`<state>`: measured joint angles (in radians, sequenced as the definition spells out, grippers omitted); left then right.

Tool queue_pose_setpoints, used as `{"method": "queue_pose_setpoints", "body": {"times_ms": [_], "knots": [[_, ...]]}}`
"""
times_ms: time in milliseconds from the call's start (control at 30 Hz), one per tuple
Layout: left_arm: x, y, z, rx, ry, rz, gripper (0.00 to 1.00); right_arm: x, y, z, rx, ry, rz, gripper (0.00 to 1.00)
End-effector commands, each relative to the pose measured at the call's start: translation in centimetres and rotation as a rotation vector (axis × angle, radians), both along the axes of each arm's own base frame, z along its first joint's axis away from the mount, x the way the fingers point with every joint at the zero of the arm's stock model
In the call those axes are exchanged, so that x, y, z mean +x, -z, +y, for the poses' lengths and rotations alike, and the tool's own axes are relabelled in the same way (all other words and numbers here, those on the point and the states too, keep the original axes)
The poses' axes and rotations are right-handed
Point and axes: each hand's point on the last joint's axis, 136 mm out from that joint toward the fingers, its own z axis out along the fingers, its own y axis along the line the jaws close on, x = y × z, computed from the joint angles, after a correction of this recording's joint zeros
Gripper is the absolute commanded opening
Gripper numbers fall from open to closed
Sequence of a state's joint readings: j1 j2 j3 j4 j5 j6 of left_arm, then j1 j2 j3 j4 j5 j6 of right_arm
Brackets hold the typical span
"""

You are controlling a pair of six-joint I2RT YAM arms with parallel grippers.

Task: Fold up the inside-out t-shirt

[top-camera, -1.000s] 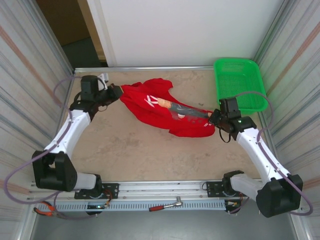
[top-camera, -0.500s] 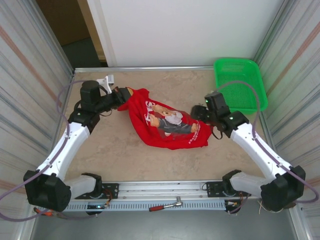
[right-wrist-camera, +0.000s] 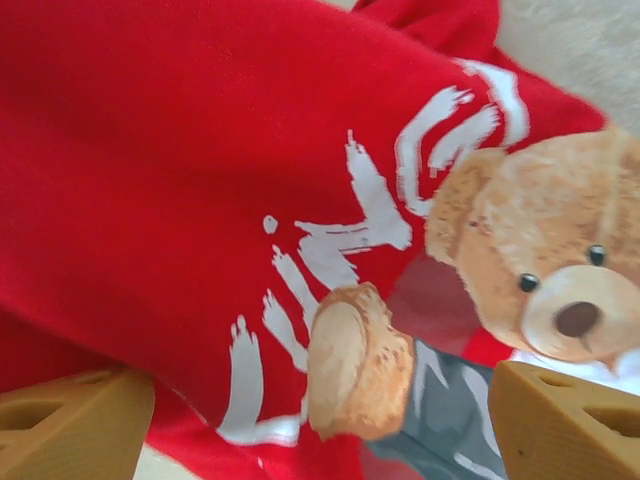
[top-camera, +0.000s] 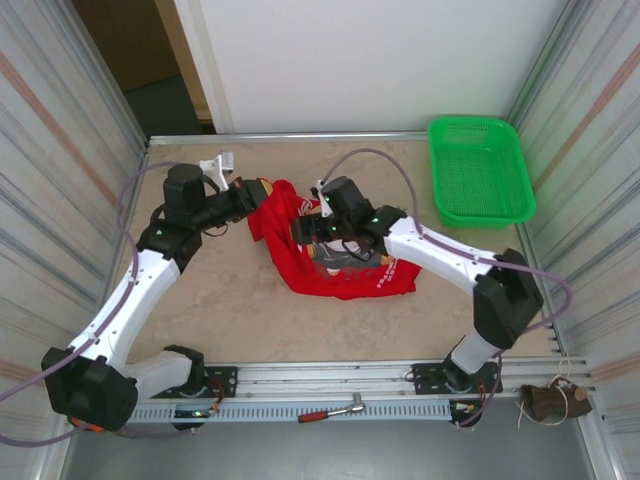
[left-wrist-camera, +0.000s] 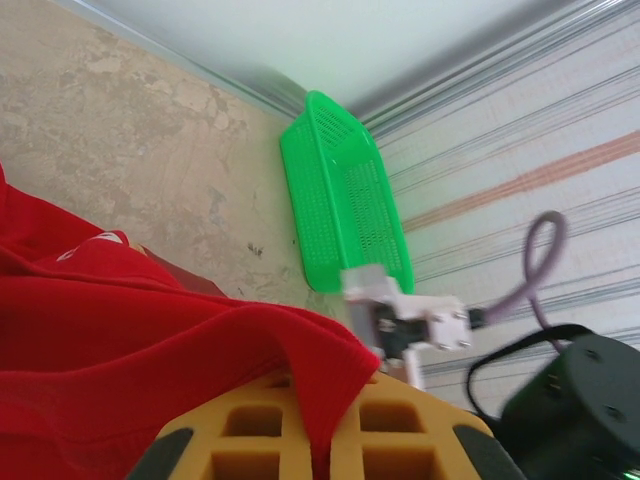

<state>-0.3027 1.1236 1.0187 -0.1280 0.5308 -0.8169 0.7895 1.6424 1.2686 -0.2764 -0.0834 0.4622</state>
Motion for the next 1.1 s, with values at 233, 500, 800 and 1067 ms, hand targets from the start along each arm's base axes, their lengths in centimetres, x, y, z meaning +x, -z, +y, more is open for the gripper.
{"method": "queue_pose_setpoints", "body": {"times_ms": [233,500,800,1067], "knots": [[-0.5,-0.8,-0.2,-0.023,-0.002,-0.013,0.0,-0.1,-1.3,1.3,0.068,-0.004,-0.013,0.83],[-0.5,-1.6,-0.6,-0.04,0.013,-0.026,0.0,-1.9,-2.2,0.8,0.054,0.027,-0.064,0.87],[-1.3,-2.2,-0.2,-0.024,0.006,-0.034,0.0,1.5,0.9,1.8,0.044,0.027,0.0,0.28],[1.9,2.3,2.7,0.109,-0.101,0.029,0.03,-2.2,-4.1,-0.9,0.095,-0.139,-0.032,0.0]]}}
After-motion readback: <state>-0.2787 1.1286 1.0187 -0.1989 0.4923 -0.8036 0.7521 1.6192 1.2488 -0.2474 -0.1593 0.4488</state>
